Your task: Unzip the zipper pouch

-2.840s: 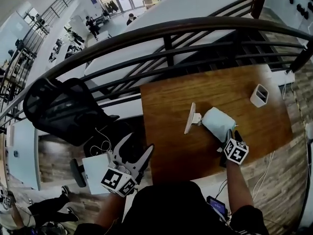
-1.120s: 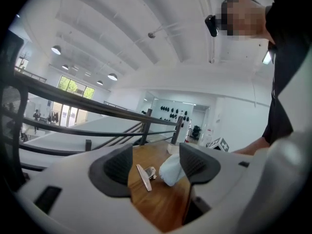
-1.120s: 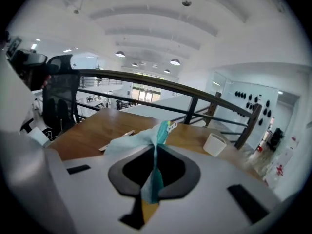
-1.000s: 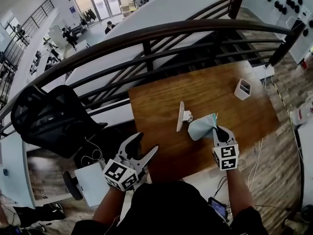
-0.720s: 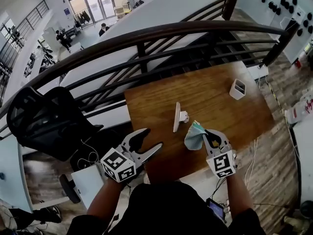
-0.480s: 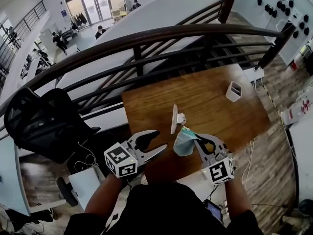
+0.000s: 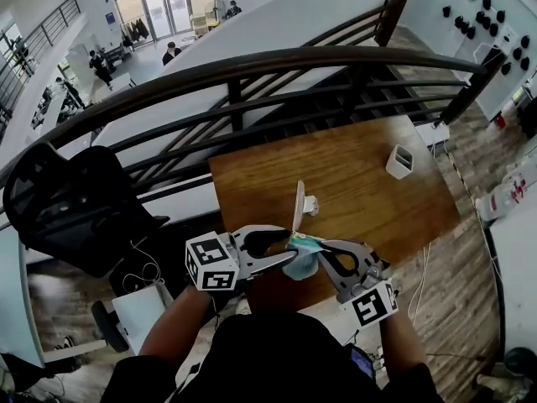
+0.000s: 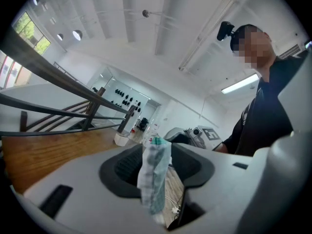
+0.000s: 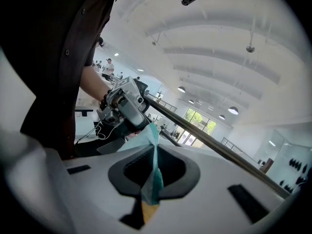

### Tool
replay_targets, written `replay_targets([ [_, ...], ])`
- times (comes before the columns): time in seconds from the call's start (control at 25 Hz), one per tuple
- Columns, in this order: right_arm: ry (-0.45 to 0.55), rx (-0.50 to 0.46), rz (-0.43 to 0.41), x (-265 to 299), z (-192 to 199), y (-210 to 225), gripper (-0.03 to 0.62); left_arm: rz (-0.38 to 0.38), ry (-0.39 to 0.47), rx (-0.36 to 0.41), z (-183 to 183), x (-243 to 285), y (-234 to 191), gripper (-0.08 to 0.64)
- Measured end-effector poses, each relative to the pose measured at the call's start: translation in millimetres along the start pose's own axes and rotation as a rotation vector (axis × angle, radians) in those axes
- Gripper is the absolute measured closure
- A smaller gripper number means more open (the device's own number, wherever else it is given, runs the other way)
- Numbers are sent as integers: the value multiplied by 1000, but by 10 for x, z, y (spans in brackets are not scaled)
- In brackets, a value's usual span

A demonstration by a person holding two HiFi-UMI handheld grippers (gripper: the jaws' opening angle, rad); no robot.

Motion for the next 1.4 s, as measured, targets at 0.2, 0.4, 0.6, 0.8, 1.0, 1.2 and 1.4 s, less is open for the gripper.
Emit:
replay_targets([
  [0.2,-2,-8,-18,37,-31,-56,580,7,-29,-2,51,32,18,458],
  [0.4,4,-11,-26,29,-55,-103,578,-12,-39,2,77,18,48,495],
  [0.6,2,44,-57,31,-66,-125,524,-61,-43,77,53,-14,101,528],
  [0.8,89,189,-21,-75,-12,-59,485,-98,-40,150,20,-64,168,531],
  [1.0,170,513,50,-212,11,45,485,-174,-58,234,15,-78,182,532],
  [1.2,170,635,-2,-182,-41,68,485,-224,-92,324,41,-29,225,534],
  [1.4,166,661,-53,-57,-146,69,485,-242,-133,402,79,14,292,534],
])
Point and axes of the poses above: the fingertips, and each gripper's own axes: x forward along the fingers, y to its right, z out of its underside, the point moved 8 cm from there along -x, backward along the fingers, and after that the axes turned 15 degrees about -x, right-handed, at the moved point
